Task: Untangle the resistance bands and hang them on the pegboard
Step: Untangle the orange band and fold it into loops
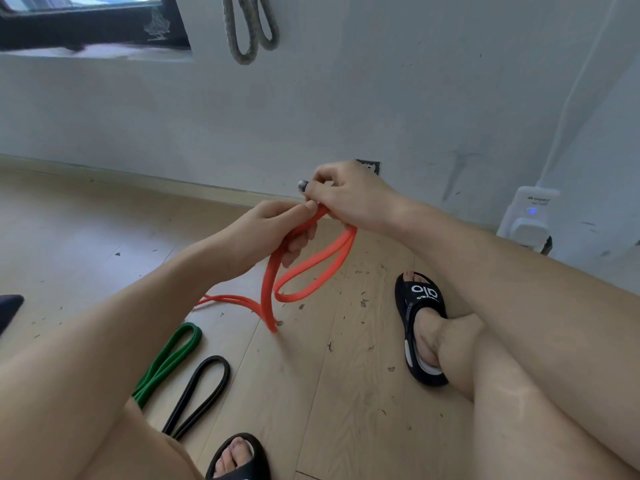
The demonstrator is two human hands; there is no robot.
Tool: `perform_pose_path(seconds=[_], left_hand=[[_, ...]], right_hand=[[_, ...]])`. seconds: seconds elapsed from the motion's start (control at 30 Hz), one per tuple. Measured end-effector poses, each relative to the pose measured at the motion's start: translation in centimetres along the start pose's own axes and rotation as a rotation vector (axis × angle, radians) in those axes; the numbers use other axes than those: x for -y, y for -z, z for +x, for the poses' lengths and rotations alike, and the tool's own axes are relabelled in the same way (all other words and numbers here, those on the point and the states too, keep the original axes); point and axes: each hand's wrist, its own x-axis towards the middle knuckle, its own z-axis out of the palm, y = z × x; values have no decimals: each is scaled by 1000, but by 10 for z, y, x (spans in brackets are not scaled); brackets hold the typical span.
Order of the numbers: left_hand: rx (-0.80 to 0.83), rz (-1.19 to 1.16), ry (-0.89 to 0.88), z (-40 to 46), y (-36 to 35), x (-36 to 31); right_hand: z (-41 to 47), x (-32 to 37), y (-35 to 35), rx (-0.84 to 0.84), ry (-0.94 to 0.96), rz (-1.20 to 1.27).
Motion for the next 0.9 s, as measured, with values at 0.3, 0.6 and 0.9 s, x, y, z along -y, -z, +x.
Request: perform_pose_path(seconds=[0.3, 0.6, 0.9], left_hand=[[-33, 83, 17, -6, 7, 9], [-29, 37, -55, -4, -3, -2], [18, 57, 61, -6, 13, 12]], right_hand=[[-1, -23, 24, -115, -103, -193], [-3, -3, -24, 75, -35, 161], [4, -12, 11, -116, -4, -77]])
